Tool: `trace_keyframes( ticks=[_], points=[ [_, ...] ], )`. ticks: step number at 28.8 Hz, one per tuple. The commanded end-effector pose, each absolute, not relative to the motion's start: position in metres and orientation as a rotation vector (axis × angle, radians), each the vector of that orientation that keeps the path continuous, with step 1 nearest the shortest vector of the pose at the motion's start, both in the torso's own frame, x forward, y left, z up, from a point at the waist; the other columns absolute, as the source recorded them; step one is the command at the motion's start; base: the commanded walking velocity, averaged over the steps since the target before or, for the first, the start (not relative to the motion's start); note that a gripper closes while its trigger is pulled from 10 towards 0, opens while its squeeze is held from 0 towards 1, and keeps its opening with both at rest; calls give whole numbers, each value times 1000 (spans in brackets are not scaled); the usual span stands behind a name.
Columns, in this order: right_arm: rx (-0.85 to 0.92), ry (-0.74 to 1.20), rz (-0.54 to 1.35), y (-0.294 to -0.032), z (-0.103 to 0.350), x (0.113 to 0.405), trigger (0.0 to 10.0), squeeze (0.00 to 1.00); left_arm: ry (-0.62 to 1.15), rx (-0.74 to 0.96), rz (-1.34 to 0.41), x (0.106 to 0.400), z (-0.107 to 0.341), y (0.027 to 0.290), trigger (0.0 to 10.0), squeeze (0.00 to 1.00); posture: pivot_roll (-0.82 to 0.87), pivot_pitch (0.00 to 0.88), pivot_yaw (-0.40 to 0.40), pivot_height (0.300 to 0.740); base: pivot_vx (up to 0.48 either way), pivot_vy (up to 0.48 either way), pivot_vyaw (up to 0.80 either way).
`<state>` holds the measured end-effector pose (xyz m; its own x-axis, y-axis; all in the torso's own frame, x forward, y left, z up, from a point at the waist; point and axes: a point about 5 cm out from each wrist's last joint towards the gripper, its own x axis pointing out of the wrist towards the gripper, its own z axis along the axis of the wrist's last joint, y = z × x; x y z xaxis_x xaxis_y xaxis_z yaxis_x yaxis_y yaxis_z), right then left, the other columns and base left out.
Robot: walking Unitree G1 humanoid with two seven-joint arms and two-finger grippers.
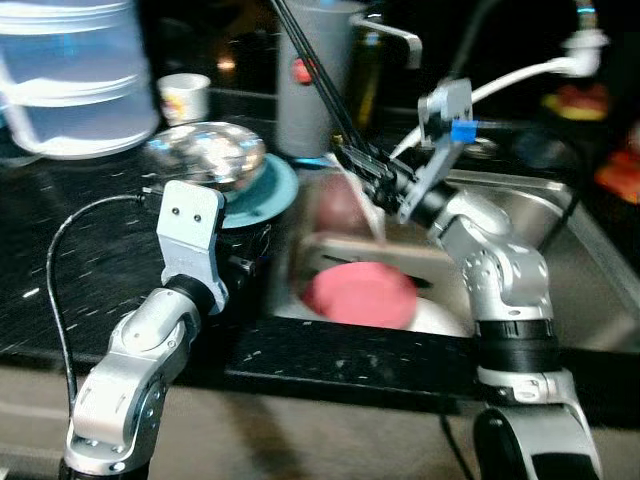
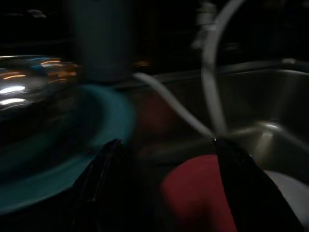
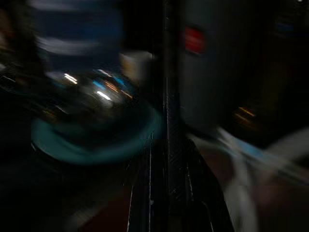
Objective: Kitchen organization
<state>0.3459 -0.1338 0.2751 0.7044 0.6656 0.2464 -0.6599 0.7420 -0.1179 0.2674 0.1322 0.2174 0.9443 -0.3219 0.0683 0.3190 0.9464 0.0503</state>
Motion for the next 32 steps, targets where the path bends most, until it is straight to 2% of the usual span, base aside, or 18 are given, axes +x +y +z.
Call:
trace_keyframes(
  ticks=[1,3,5,6,7,9,11,12,14,19,22,23,24,25,26,32],
  points=[
    [-89,-252,730,-136,276,343,10000,0,-79,36,-333,267,218,132,10000,0,118,0,-83,740,0,0,-800],
    [-137,-212,708,-140,275,343,10000,0,-77,37,-331,267,217,132,10000,0,118,0,-83,740,0,0,-800],
    [-388,-140,670,-148,273,344,10000,0,-75,37,-332,266,217,132,10000,0,118,0,-79,740,0,0,0],
    [-388,-140,670,-148,273,344,10000,0,-75,37,-332,266,217,132,10000,0,118,0,-79,740,0,0,0],
    [-514,-93,663,-151,269,343,10000,0,-74,37,-334,266,217,132,10000,0,118,0,-78,740,0,0,0],
    [-514,-93,663,-151,269,343,10000,0,-74,37,-334,266,217,132,10000,0,118,0,-78,740,0,0,0],
    [-743,49,645,-161,254,343,10000,0,-73,39,-336,266,217,132,10000,0,121,0,-77,740,0,0,0],
    [-743,49,645,-161,254,343,10000,0,-73,39,-336,266,217,132,10000,0,121,0,-77,740,0,0,0],
    [-889,172,632,-170,242,343,10000,0,-72,40,-337,266,217,132,10000,0,121,0,-77,740,0,0,0],
    [-954,244,613,-174,233,343,10000,0,-71,40,-338,266,217,131,10000,0,128,0,-82,740,0,0,0],
    [-1100,417,655,-180,210,338,10000,4,-70,41,-336,266,217,131,10000,0,135,0,-86,740,0,0,0],
    [-1100,417,655,-180,210,338,10000,4,-70,41,-336,266,217,131,10000,0,135,0,-86,740,0,0,0],
    [-1119,441,663,-180,205,337,10000,451,-70,42,-336,266,217,131,10000,0,138,0,-87,740,0,0,0],
    [-1119,441,663,-180,205,337,10000,451,-70,42,-336,266,217,131,10000,0,138,0,-87,740,0,0,0],
    [-1131,454,665,-180,202,337,10000,1000,-71,42,-335,265,218,132,10000,0,141,0,-89,740,0,0,0],
    [-1070,445,686,-174,200,338,10000,1000,-69,43,-331,265,217,133,10000,0,140,0,-88,740,0,0,0]
  ],
)
